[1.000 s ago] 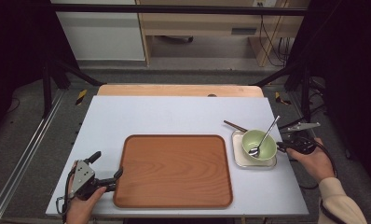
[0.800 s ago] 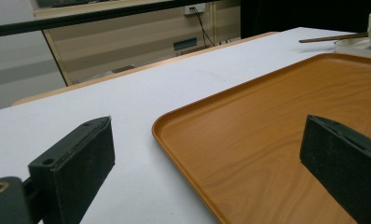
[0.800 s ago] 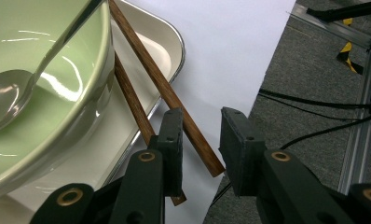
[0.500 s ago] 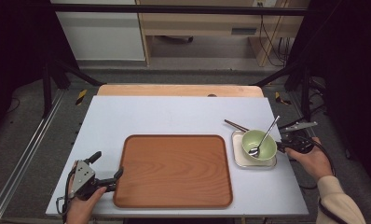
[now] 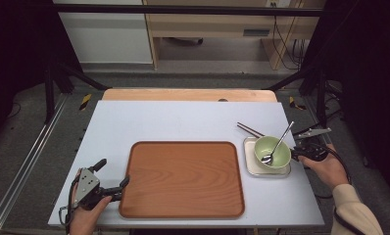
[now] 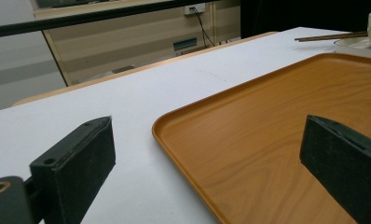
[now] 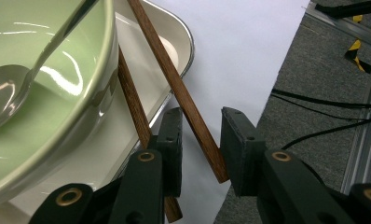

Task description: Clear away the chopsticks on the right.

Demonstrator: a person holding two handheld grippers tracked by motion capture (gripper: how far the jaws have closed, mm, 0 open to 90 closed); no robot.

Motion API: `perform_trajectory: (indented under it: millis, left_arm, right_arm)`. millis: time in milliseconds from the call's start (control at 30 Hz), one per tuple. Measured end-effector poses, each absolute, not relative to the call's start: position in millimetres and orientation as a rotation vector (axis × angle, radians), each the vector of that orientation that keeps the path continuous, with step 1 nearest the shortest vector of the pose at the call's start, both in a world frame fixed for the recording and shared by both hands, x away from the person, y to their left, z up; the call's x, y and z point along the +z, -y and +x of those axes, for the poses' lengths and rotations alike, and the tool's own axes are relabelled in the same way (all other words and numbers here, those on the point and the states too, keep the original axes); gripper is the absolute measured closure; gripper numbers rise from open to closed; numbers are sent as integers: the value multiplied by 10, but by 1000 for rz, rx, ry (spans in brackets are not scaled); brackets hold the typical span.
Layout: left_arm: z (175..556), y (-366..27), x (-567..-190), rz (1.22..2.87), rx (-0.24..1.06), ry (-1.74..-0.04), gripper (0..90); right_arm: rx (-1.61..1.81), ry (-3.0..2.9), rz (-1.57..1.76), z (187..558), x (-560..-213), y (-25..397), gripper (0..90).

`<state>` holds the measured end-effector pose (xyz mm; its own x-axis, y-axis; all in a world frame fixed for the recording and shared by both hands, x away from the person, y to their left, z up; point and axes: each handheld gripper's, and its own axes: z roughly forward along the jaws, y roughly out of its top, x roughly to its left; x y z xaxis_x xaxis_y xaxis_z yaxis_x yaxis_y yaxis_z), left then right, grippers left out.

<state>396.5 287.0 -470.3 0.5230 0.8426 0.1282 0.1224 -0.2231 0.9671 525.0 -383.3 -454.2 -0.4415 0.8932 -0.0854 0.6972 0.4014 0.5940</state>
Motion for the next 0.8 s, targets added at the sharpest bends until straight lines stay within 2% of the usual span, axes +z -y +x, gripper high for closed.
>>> perform_trajectory:
  millis: [367,567,800]
  left_arm:
    - [3967,-2872,-4705,1684,834,-826,30]
    - [3969,-2885,-4706,1680,838,-833,30]
    - [3971,-2885,-4708,1681,841,-833,30]
  right_arm:
    - [707,-2285,1363,5235,-4557,3839,733]
    - [738,-2298,1324,5205,-4556,3842,841]
    - [777,-2267,1301,5188,-4551,3854,843]
